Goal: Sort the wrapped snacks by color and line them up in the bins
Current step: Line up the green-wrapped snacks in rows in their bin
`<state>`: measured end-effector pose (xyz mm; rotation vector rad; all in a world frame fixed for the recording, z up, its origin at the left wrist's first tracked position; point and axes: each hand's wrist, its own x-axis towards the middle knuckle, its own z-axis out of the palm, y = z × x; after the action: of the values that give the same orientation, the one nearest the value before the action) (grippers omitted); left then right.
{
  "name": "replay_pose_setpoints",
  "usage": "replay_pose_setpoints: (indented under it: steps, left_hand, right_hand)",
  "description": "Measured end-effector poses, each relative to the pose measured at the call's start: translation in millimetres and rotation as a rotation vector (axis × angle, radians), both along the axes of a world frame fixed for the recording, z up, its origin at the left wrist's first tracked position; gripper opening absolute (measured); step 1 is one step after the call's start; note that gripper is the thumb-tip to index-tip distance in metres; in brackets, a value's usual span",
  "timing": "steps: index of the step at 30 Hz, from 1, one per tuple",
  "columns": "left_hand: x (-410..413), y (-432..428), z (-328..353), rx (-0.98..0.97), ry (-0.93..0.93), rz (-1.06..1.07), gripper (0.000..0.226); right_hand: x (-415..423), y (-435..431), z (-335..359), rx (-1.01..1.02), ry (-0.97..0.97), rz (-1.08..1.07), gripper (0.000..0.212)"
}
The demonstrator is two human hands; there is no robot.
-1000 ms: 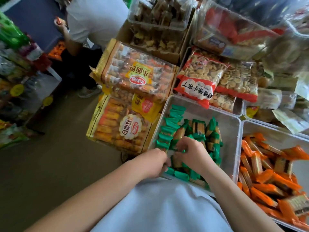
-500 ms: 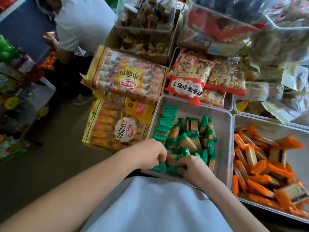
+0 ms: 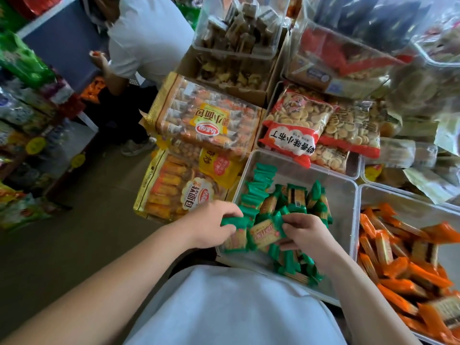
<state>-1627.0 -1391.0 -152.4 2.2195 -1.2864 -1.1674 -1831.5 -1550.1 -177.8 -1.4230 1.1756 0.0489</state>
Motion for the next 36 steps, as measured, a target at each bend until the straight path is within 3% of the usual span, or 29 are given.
replay_pose_setpoints:
  steps: [5,9,13,20,24,29,33,36]
  left_hand:
    - [11,1,-3,-0.153,0.113,0.240,0.039]
    - [17,1,-5,-0.278,0.062,0.378,0.038]
    - [17,-1,-4,-0.304,0.100,0.389,0.038]
    - [17,2,-7,-0.234,0.111,0.326,0.025]
    - [13,1,-6,-0.211,0.119,0.267,0.025]
    - [11,1,-8,-0.178,0.119,0.246,0.033]
    - [13,1,-12,-0.164,0.130,0.244,0.043]
    - [13,-5,-14,-0.176,0.171,0.287,0.040]
  right_hand:
    - [7,-2,-3,-0.146,0.082,0.153,0.028]
    - [23,6,-9,-0.244,0.120,0.404,0.025]
    - [44,24,-38,-0.267,0.148,0.559,0.026]
    - [45,29,-60,-0.340,0.179,0.281,0.014]
    - [37,29,-65,-0.271,0.172,0.320,0.007]
    - [44,30,-65,-0.284,0.189,0.340,0.023]
    - [42,25,-56,-0.122,0.184,0.416,0.022]
    - [32,19,-40,0.036,0.083,0.315,0.014]
